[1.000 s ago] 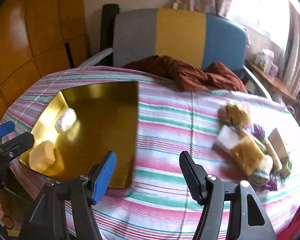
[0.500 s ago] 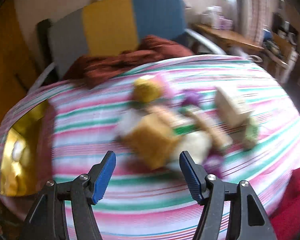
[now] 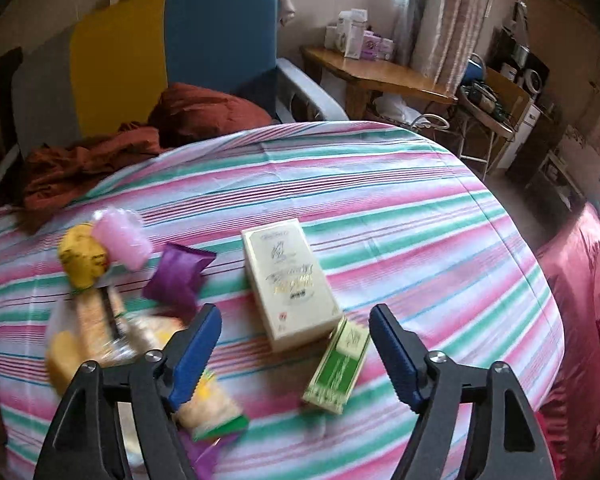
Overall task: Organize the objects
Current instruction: 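Grasp the white box with the right tool while the left tool grasps another yellow sponge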
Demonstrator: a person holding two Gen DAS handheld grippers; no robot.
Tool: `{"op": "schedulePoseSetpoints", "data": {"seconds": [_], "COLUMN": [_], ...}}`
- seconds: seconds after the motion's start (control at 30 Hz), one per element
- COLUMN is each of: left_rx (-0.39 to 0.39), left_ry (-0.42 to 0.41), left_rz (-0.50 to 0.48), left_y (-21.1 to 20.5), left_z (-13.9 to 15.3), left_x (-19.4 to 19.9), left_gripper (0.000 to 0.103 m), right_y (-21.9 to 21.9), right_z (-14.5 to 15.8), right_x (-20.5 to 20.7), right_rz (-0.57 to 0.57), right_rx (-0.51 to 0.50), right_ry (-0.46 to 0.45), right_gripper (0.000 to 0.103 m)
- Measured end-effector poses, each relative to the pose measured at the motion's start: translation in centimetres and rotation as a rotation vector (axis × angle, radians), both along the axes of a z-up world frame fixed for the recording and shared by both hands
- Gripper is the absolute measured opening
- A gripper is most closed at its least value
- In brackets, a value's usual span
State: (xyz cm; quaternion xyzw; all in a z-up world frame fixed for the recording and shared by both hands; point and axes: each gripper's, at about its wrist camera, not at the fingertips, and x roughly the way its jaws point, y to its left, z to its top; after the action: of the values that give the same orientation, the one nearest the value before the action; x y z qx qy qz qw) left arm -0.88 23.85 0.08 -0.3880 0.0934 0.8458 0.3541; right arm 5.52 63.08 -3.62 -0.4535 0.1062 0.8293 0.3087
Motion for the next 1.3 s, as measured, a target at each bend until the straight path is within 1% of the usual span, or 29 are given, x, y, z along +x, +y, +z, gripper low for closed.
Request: {"op": "schedulePoseSetpoints", "data": {"seconds": [0.1,0.27,0.33,0.37,0.4,0.43,0.57,0.73,0.8,0.83,0.87,0.9,1.03,1.17,1.23,1.3], "left_rx": [-0.003,0.002,0.006,0.007,0.008,0.008,-0.001,-0.058,-0.068,-0.062,-0.056,-0.048,-0.004,0.080,0.110,0.123], "left_ry": [-0.012,-0.043,-0.057,-0.061,-0.062,-0.062,-0.065,-0.051,-0.110,-0.158,-0.186,-0.231,-0.359,-0.519,-0.574,-0.617], "left_rz": [-0.012,-0.029,-0.035,-0.038,-0.042,-0.046,-0.091,-0.182,-0.209,-0.211,-0.204,-0.186,-0.128,-0.028,-0.005,0.031], "left_y": [1.1,2.8,3.6,4.1,4.5,4.9,7.4,11.7,13.6,14.5,14.9,15.6,16.8,17.3,17.5,17.9], "left_z": [-0.3,-0.6,-0.6,-0.6,-0.6,-0.6,-0.9,-2.1,-3.0,-3.5,-3.8,-4.4,-6.1,-7.8,-8.3,-9.1], "left_x": [-0.3,-1.0,-1.3,-1.5,-1.6,-1.6,-1.7,-1.4,-1.5,-1.8,-2.0,-2.4,-3.4,-4.8,-5.2,-5.5], "left_gripper": [0.098,0.098,0.097,0.096,0.096,0.094,0.089,0.087,0.087,0.087,0.087,0.087,0.088,0.090,0.090,0.090], "right_y": [1.2,2.7,3.0,3.2,3.4,3.4,2.8,2.4,2.1,2.1,2.0,1.9,1.7,1.2,0.9,0.7], "right_z": [-1.3,-3.9,-4.6,-5.0,-5.3,-5.6,-5.5,-4.7,-4.0,-3.8,-3.6,-3.4,-3.0,-2.7,-2.7,-2.7], "right_x": [-1.6,-3.5,-3.7,-3.7,-3.7,-3.6,-3.2,-2.8,-2.7,-2.7,-2.7,-2.8,-2.9,-3.1,-3.2,-3.3], "right_rz": [0.035,0.046,0.039,0.037,0.038,0.039,0.053,0.062,0.072,0.074,0.079,0.085,0.104,0.121,0.131,0.138], "right_rx": [-0.007,-0.007,-0.007,-0.018,-0.029,-0.039,-0.020,-0.036,-0.032,-0.030,-0.031,-0.031,-0.033,-0.025,-0.015,-0.003], "right_ry": [-0.039,-0.128,-0.136,-0.134,-0.132,-0.126,-0.092,-0.043,-0.016,-0.005,0.007,0.013,0.028,0.039,0.037,0.029], "right_gripper": [0.081,0.081,0.080,0.078,0.064,0.061,0.056,0.053,0.053,0.053,0.053,0.052,0.052,0.052,0.052,0.052]}}
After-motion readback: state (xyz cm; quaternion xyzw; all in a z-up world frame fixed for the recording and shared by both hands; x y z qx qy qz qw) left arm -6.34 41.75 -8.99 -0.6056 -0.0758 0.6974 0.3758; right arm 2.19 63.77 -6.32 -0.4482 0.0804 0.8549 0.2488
